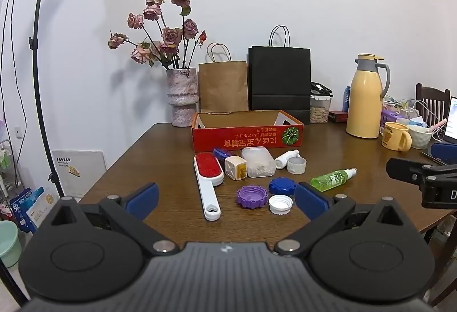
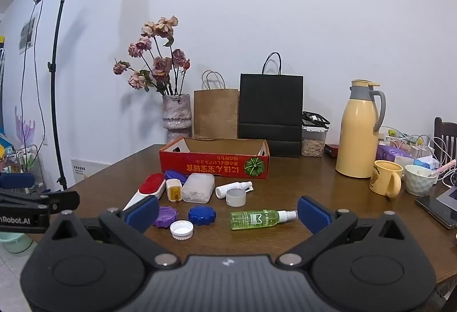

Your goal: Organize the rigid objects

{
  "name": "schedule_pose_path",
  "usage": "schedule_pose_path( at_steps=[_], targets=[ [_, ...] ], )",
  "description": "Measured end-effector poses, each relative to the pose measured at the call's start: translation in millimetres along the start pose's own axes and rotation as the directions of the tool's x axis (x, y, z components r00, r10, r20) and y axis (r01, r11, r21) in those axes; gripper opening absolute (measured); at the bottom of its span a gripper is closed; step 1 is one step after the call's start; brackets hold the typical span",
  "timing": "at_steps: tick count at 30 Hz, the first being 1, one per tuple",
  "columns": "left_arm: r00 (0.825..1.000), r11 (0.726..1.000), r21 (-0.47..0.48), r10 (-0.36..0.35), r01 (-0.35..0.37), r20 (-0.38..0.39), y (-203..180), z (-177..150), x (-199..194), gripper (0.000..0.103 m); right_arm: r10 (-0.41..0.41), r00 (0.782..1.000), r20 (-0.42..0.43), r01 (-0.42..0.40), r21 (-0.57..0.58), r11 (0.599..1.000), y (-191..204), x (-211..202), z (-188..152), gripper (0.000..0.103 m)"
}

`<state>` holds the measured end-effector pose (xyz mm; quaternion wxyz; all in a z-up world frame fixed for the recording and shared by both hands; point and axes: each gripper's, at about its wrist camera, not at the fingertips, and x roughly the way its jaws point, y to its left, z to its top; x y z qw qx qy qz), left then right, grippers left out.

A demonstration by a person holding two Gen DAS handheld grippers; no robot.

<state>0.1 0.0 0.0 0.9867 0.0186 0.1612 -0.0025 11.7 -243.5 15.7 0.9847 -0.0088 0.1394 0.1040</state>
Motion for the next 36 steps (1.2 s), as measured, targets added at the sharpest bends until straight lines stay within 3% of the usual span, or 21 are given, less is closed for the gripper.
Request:
schedule_pose_path(
  at_steps=[36],
  targets=[
    [1.0,1.0,-0.003,-0.004,0.004,0.008,1.1,1.6,1.6,0.103,-0.002,1.0,0.005,0.002,-0.008,1.0,-0.2,-1.6,-2.0,0.103]
  ],
)
